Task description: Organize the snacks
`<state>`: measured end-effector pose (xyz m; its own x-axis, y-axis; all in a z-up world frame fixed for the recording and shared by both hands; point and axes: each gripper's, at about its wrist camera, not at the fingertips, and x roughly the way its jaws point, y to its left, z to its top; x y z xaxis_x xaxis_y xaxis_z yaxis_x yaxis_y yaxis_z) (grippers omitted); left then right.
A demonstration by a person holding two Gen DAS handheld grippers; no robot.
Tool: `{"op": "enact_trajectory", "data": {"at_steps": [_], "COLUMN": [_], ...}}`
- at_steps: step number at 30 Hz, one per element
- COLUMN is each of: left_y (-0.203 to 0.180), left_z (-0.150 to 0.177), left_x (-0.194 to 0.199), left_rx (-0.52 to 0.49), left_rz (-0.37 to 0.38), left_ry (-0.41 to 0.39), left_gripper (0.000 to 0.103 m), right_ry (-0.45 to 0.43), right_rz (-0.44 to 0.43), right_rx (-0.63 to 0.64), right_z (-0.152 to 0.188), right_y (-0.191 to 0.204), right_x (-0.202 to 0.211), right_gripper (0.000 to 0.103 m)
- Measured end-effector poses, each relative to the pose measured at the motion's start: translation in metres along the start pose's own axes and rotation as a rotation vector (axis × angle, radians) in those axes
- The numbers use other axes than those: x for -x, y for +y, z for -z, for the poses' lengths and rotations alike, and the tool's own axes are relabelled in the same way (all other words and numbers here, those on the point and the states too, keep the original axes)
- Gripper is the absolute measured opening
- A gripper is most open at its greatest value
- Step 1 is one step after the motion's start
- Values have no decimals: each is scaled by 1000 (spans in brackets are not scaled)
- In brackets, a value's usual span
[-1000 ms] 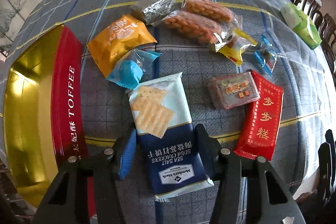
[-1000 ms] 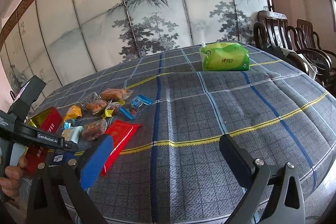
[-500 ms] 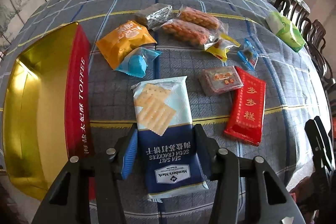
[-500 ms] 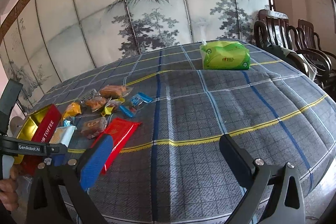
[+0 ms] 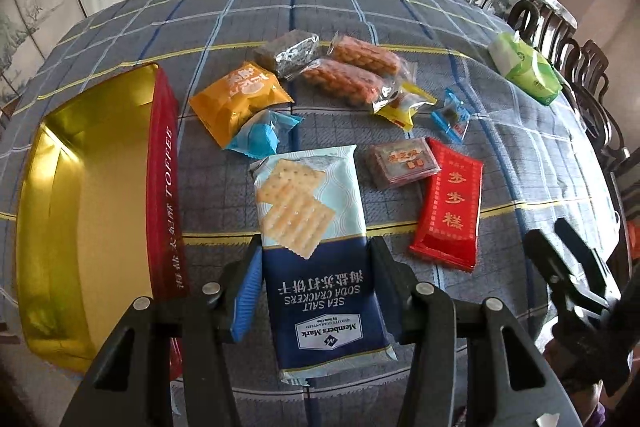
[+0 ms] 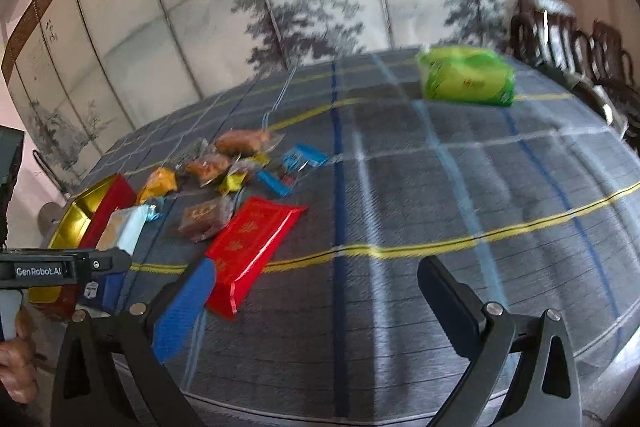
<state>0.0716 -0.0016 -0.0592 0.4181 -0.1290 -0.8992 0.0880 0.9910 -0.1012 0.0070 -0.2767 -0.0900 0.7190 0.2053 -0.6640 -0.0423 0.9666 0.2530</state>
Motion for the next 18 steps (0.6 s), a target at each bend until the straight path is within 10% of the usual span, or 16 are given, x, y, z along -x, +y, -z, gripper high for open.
{"op": "enact_trajectory", "data": {"at_steps": [18], "left_y": [22], "left_z": [-4], "left_x": [21], "left_rx": [45], "left_rz": [6], "left_ry": [-42], "left_gripper": [47], "right_ry": [179], "right_rz": [73], "right_rx": [-24], "right_z": [-17], "right_y": [54], "right_x": [-58], "right_gripper": [103]}}
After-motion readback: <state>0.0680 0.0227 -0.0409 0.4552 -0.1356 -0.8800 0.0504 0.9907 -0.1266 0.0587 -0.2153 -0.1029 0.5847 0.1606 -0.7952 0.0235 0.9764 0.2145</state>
